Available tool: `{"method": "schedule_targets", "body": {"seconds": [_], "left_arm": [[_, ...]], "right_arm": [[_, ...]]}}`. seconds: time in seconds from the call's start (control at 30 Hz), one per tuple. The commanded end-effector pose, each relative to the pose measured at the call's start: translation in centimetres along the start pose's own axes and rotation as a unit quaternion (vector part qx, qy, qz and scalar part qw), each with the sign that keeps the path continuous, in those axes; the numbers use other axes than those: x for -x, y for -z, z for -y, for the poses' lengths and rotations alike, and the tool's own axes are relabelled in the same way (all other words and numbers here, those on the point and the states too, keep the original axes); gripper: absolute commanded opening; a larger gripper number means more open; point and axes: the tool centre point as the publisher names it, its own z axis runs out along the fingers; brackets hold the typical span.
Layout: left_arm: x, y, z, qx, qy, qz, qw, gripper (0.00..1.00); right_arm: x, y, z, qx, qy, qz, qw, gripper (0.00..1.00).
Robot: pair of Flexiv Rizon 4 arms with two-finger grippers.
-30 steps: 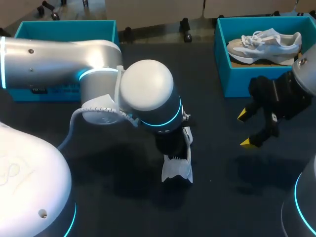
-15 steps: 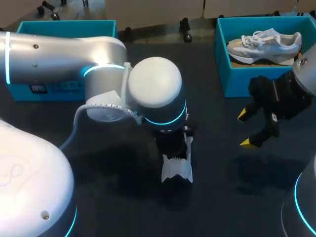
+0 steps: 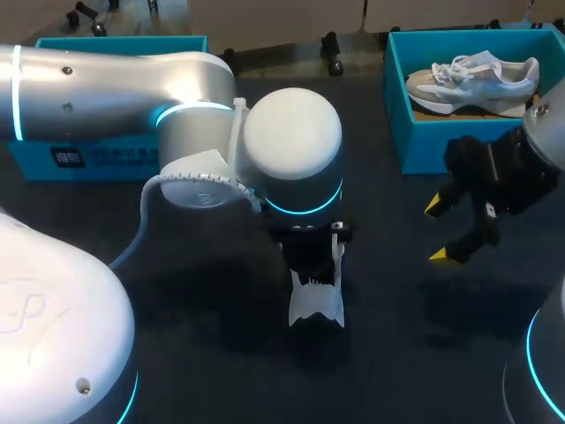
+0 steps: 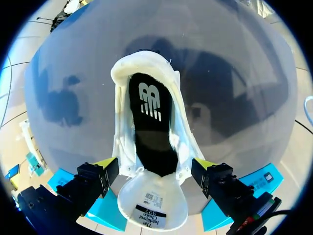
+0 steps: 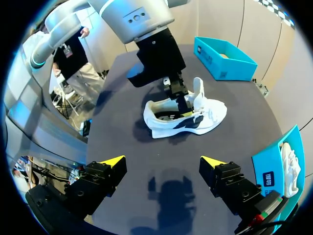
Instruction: Take the shoe out of the shoebox, open the shoe tongue, remove and reinsert the insole, then place the shoe into the shoebox
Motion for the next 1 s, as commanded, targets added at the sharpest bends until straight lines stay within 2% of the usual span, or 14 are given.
{"method": "schedule_targets", "body": {"seconds": [0.03,0.6,1.0], "left_arm": [[0.2,0.5,-0.8,-0.004,0.0,-0.002,1.0,1.0],[0.8,2.8,-4.2,-0.007,0.019,0.012,1.0,1.0],[0.6,4.7,-8.1,-0.02,0.037,0.021,0.999,1.0]], "right_arm": [[-0.1,-0.1,0.1,0.0,0.0,0.001,1.0,1.0],[-0.1,-0.1,0.1,0.0,0.0,0.001,1.0,1.0],[-0.1,-0.1,0.1,0.0,0.0,0.001,1.0,1.0]]}}
